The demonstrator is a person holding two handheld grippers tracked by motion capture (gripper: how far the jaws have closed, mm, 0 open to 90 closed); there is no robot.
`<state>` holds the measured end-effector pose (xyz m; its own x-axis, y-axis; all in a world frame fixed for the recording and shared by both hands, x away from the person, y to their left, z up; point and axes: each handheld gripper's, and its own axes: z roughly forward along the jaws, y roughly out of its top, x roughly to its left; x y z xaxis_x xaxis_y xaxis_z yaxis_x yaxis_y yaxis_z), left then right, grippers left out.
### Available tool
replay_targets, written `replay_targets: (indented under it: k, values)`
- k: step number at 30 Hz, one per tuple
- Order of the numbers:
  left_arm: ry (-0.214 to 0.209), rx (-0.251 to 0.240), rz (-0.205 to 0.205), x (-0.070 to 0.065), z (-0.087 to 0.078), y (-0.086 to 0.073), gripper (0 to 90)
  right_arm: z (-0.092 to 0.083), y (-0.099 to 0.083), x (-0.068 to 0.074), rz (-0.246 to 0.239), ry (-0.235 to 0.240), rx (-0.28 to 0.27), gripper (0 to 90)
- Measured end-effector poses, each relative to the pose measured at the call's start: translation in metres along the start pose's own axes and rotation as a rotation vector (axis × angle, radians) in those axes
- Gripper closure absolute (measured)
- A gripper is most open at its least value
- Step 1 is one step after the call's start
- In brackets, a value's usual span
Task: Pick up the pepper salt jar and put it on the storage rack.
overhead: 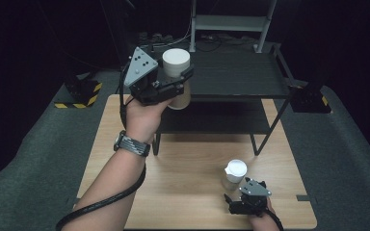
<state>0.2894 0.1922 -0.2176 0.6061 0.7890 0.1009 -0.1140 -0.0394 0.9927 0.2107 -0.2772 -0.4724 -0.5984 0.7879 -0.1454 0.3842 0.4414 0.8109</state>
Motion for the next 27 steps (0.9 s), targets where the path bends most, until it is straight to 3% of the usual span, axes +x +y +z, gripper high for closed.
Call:
replay_targets:
  k: [27]
  values:
    - [0.077, -0.010, 0.000, 0.006, 0.039, 0.002, 33.5, -0.001, -0.002, -0.003, 0.013, 0.010, -0.012, 0.0]
